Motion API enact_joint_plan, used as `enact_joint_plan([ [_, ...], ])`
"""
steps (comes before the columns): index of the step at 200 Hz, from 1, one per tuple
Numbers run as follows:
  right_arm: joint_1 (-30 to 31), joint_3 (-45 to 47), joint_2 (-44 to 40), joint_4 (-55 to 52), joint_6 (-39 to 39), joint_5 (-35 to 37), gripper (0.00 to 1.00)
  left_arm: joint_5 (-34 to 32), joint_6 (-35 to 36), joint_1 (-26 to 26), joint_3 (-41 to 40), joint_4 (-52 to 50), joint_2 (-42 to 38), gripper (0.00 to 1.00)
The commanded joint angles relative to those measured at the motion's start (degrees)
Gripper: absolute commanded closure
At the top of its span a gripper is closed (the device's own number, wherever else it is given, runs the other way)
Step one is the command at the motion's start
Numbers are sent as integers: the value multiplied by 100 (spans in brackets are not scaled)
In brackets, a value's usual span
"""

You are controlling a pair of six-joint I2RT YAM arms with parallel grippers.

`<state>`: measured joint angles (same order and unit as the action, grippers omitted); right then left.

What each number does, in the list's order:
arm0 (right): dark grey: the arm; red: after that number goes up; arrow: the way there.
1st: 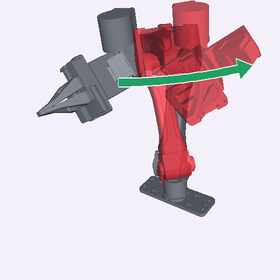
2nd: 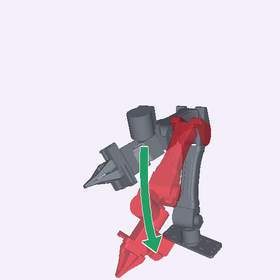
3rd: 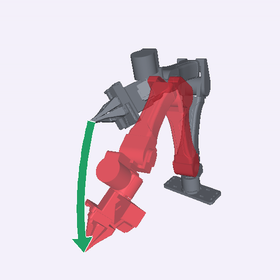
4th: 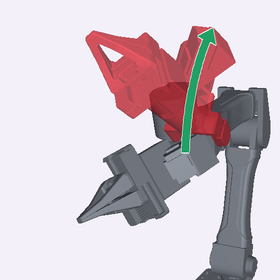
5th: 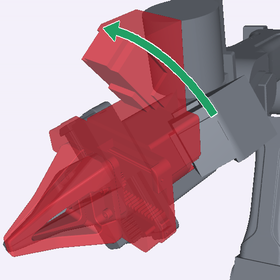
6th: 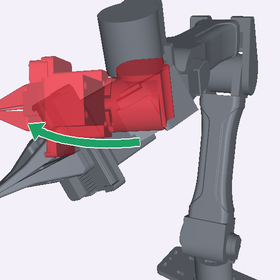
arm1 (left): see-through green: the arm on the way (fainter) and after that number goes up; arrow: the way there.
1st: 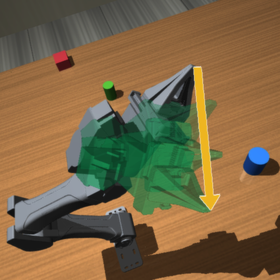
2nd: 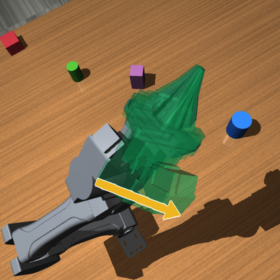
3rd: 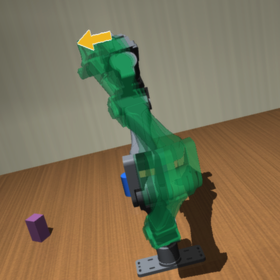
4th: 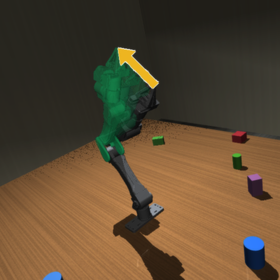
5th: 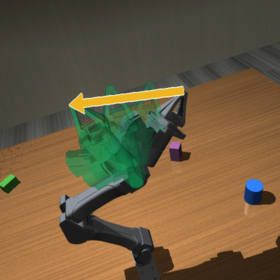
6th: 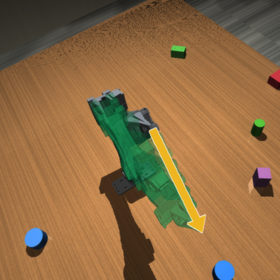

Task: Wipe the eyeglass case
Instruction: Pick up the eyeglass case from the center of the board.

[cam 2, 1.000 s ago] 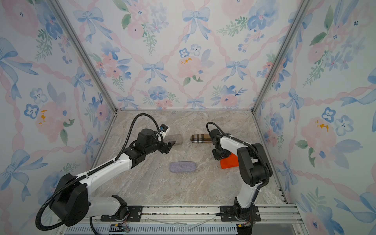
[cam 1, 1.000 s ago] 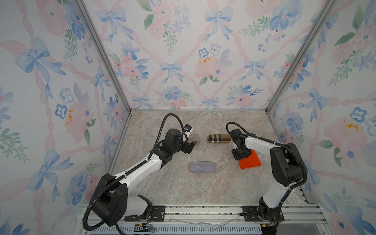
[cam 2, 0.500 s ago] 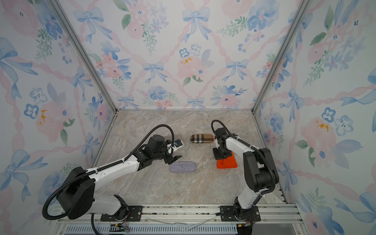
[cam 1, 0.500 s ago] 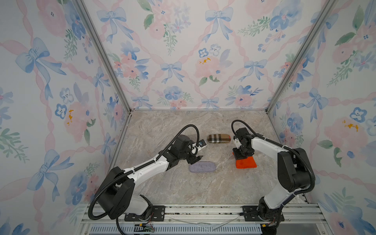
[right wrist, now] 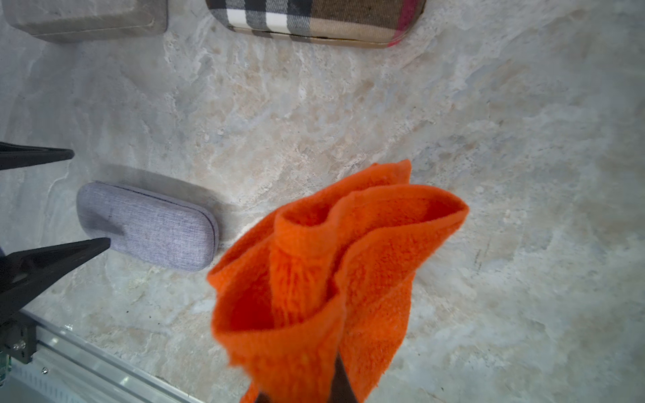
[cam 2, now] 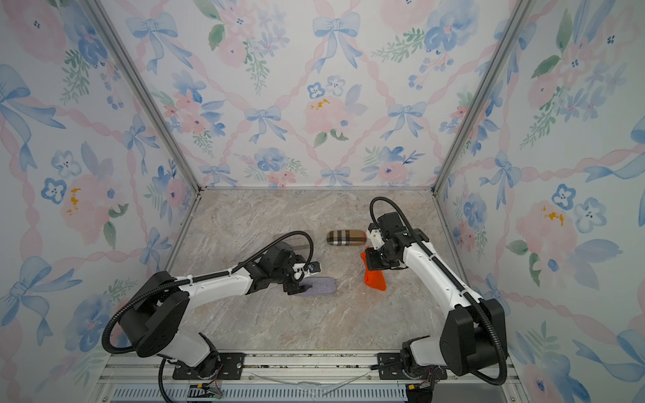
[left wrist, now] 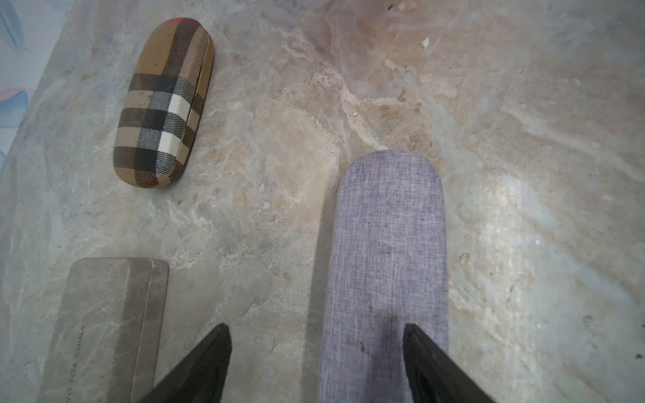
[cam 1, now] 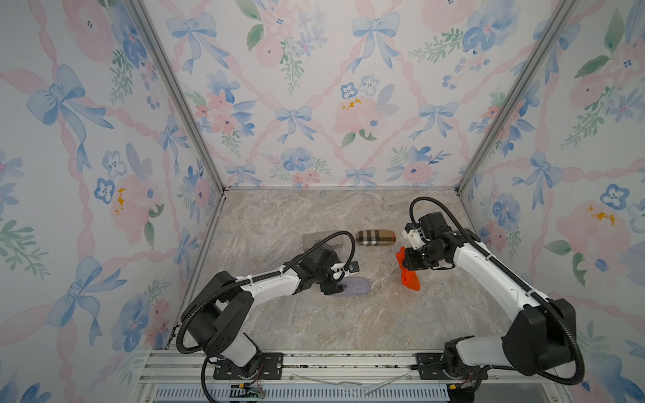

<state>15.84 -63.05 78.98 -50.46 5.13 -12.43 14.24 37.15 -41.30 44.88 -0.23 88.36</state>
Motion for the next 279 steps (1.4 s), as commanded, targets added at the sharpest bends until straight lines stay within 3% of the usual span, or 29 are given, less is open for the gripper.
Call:
enact_joint_plan([
  [1, 113, -205, -50, -314, 81, -137, 100, 337, 145, -27, 19, -296, 52, 21],
  [69, 251, -410, -13, -126, 186, -208, 100, 395, -38, -36, -8, -762, 139, 21],
  [160, 390, -185, -66, 313, 418, -663, 100, -4, -89, -84, 322, -878, 705, 23],
  [188, 419, -12, -250, 581, 516, -729, 100, -69, -120, -90, 433, -936, 847, 30],
  [246, 367, 208, -515, 895, 709, -791, 100, -251, -136, -183, 466, -941, 953, 36],
  [279, 349, 247, -445, 844, 783, -1053, 100, -385, -146, -255, 513, -960, 1045, 57],
])
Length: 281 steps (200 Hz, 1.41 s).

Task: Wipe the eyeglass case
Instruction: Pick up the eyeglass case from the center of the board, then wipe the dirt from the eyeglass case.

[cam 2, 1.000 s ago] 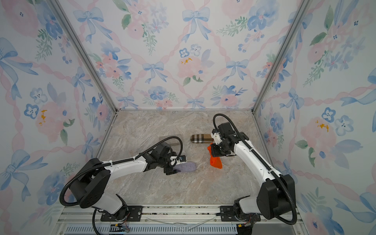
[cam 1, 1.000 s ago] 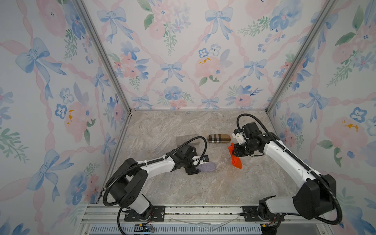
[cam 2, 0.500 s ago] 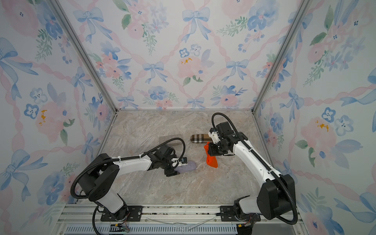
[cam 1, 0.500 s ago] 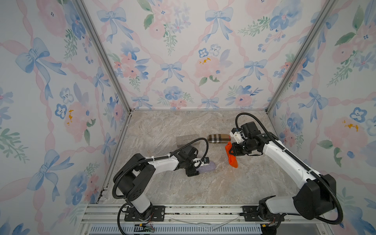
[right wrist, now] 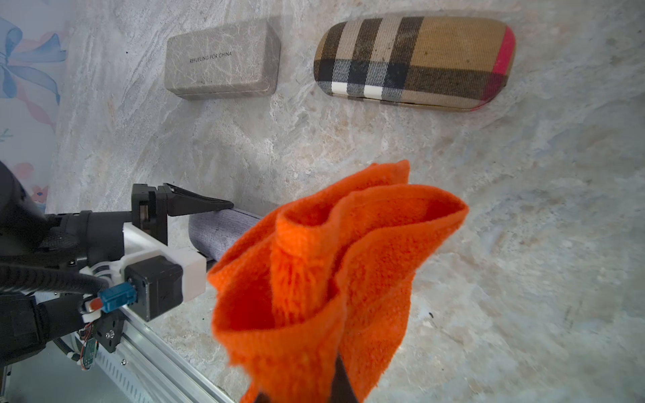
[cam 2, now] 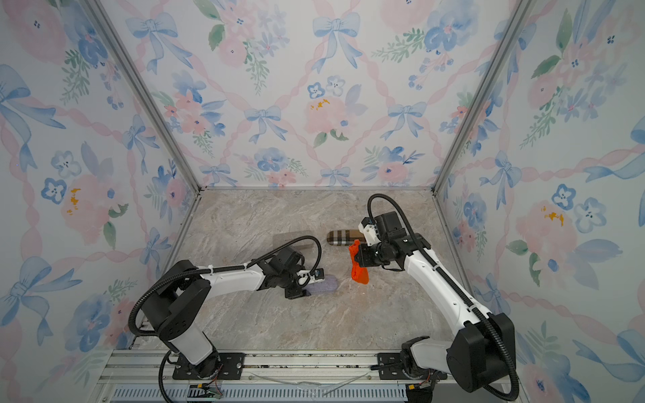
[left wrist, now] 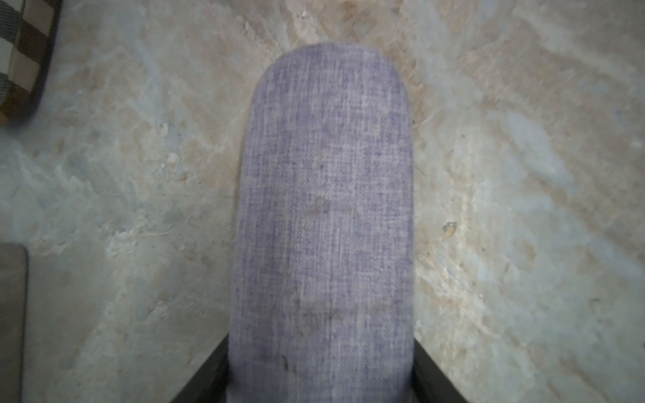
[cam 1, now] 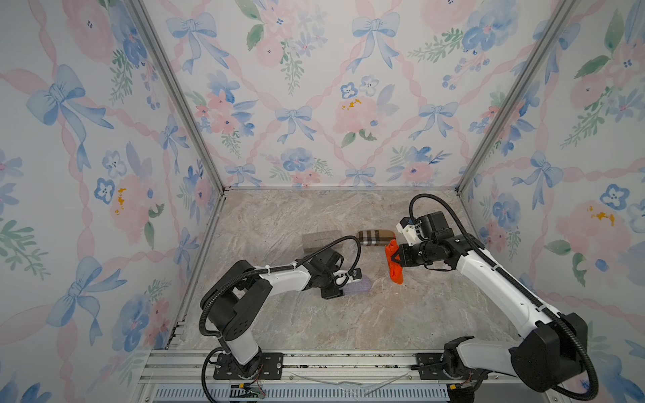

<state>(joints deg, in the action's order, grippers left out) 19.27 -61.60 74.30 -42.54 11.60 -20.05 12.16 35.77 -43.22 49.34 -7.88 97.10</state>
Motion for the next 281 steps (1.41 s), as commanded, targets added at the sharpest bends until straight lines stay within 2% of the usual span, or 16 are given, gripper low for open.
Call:
enact_joint_plan([
  [1, 6, 104, 19, 58, 147, -294, 100, -178, -9, -63, 67, -191, 156, 58],
  [11, 4, 122, -15, 8, 193, -364, 100, -146, -48, -64, 71, -191, 115, 66],
  [51, 12, 220, -361, -152, 380, -794, 100, -238, -278, -300, 344, -79, -417, 76],
  [82, 97, 477, -522, 330, 773, -1247, 100, -427, -358, -639, 603, 238, -844, 80],
  [113, 431, 811, -398, 1053, 1102, -1258, 100, -610, -795, -866, 755, 705, -1038, 87],
  [140, 751, 1193, -337, 1882, 1525, -1350, 100, -427, -1036, -949, 618, 1348, -1226, 88],
  [173, 823, 1646, -406, 3186, 2565, -1947, 100, -725, -1283, -976, 565, 1904, -1325, 89],
  [185, 678, 1663, -496, 2967, 2462, -2043, 100, -677, -1290, -978, 533, 1991, -1374, 89],
  [218, -220, 1276, -843, 1457, 1263, -1993, 100, -632, -1257, -978, 445, 1970, -1595, 89],
  [234, 59, 1061, -835, 1271, 1111, -1785, 100, -649, -1257, -964, 429, 1939, -1659, 88],
  [262, 763, 1317, -442, 2502, 1945, -1981, 100, -563, -1356, -967, 444, 2059, -1638, 88],
  [281, 735, 1374, -328, 2798, 2134, -2151, 100, -686, -1383, -963, 445, 2129, -1632, 88],
])
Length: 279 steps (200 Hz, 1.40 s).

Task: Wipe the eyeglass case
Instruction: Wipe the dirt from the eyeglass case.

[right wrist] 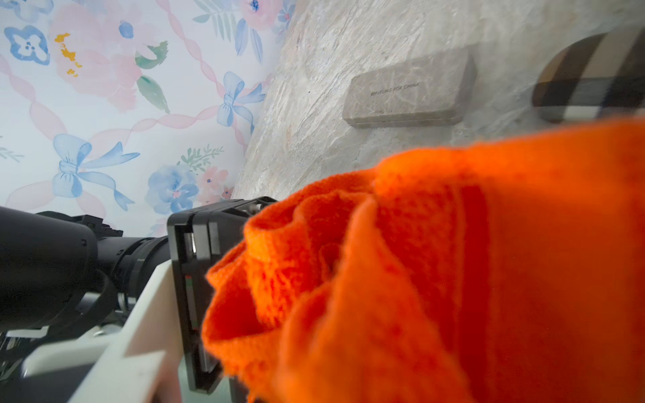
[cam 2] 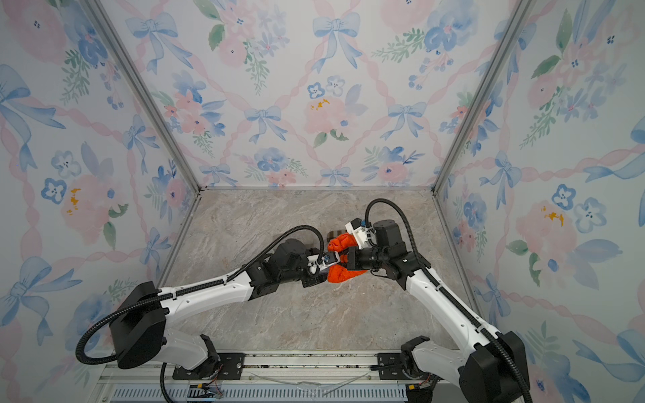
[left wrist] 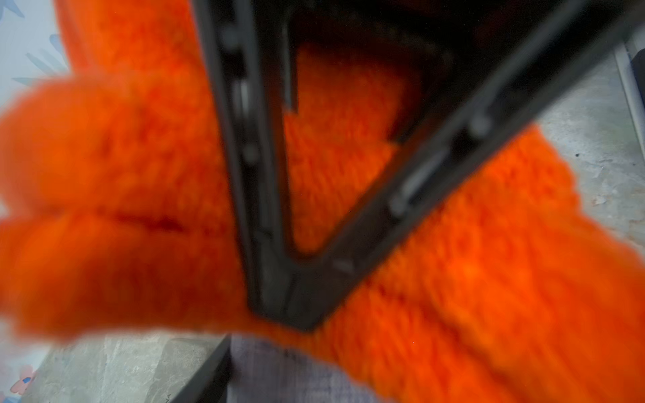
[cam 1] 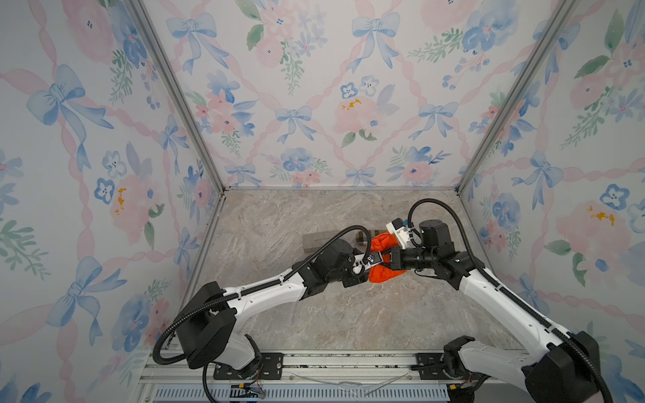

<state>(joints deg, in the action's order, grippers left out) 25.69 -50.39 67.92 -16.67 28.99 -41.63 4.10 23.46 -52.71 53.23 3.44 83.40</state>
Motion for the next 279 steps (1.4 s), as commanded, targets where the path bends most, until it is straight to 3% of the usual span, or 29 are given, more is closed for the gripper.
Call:
enact_joint_plan([
  [1, 80, 247, 306, 187, 378, 6, 100, 119, -151, -17, 52, 1003, -266, 88],
  [38, -1002, -40, -49, -1007, -474, 21, 100, 109, 0, -13, -106, 1009, -481, 87],
  [57, -763, -176, -7, -999, -419, 28, 100, 109, -34, -6, -87, 1022, -486, 87],
  [81, 13, 140, 279, 296, 505, -50, 100, 103, -135, 6, -67, 1185, -423, 87],
  [97, 169, 312, 477, 891, 906, -267, 100, 93, -200, 23, -67, 1249, -418, 88],
  [139, -910, -244, 296, -773, -412, -205, 100, 98, -215, 55, -258, 1247, -646, 87],
  [177, -132, -393, 574, -145, -19, -184, 100, 46, -358, 85, -305, 1251, -736, 87],
  [198, -360, -466, 601, -639, -355, -111, 100, 9, -389, 139, -337, 1191, -893, 86],
  [225, -1190, -852, 17, -1725, -1080, 376, 100, 400, -667, 401, -297, 771, -1106, 86],
  [239, -1317, -1073, -352, -1942, -1241, 647, 100, 769, -905, 557, -200, 449, -1107, 86],
  [264, -1001, -1130, -876, -1720, -1145, 784, 100, 1506, -1496, 786, 75, -122, -977, 86],
  [279, -386, -1128, -1118, -1572, -1115, 1138, 100, 1972, -1755, 888, 162, -242, -946, 86],
])
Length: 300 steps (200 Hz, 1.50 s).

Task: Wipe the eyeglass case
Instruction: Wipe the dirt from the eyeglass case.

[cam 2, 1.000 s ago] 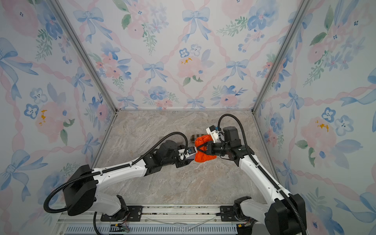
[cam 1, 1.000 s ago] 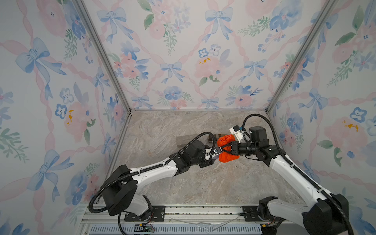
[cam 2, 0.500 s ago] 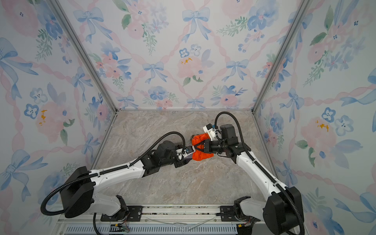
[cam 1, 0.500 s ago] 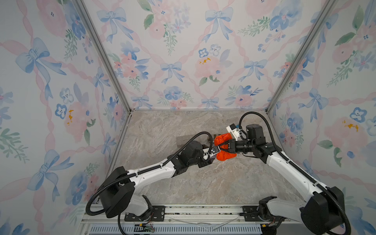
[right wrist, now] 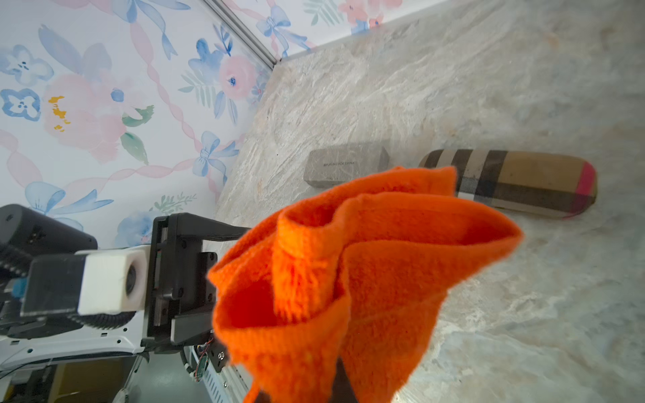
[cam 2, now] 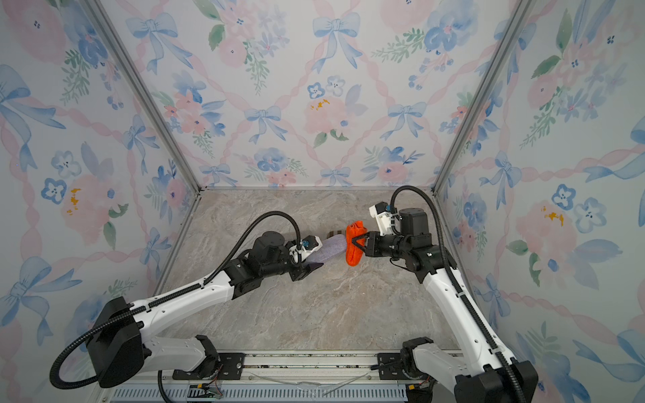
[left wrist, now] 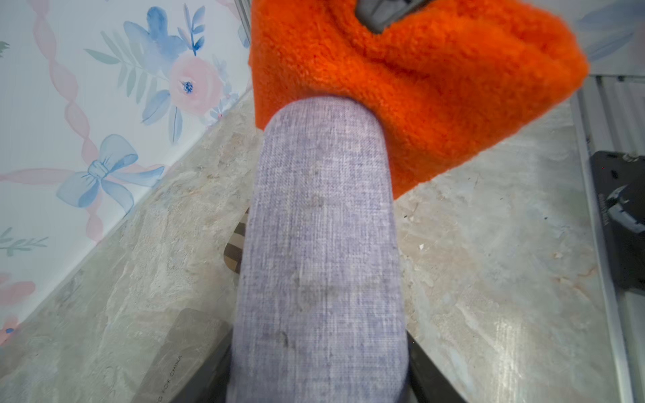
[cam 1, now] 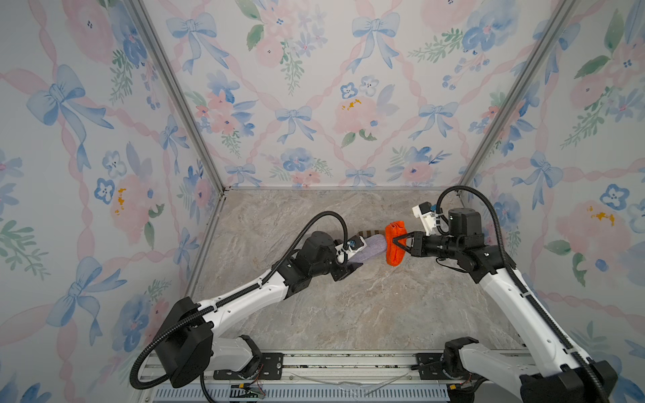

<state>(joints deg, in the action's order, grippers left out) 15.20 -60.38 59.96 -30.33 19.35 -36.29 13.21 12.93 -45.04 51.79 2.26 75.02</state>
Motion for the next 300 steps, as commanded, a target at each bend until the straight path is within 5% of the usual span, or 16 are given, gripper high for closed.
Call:
enact_joint_plan([
  [1, 710, -131, -325, -204, -160, 632, 100, 1087, -716, 124, 315, -131, -105, 86],
  [42, 2366, -197, 62, 150, -248, 1526, 100, 2381, -1235, 231, 737, -310, 115, 85],
  [102, 1217, 33, -162, -164, -977, 1964, 100, 3390, -1554, 417, 785, -210, -120, 85],
  [152, 2642, 157, 159, 785, -688, 1935, 100, 3695, -1798, 441, 817, 27, -19, 84],
  [171, 2342, 203, -20, 540, -1025, 2337, 100, 3916, -1942, 517, 804, 150, -18, 84],
  [196, 1318, 304, -373, 349, -1161, 1960, 100, 4169, -2023, 647, 801, 121, -12, 84],
  [249, 2481, 544, -166, 1064, -1046, 2224, 100, 4373, -2315, 702, 881, 266, 176, 83],
  [272, 2243, 668, -186, 1183, -1242, 2439, 100, 4489, -2361, 707, 930, 221, 192, 83],
  [300, 1263, 880, -635, 1134, -1378, 2419, 100, 4521, -2186, 716, 1008, -129, 91, 83],
])
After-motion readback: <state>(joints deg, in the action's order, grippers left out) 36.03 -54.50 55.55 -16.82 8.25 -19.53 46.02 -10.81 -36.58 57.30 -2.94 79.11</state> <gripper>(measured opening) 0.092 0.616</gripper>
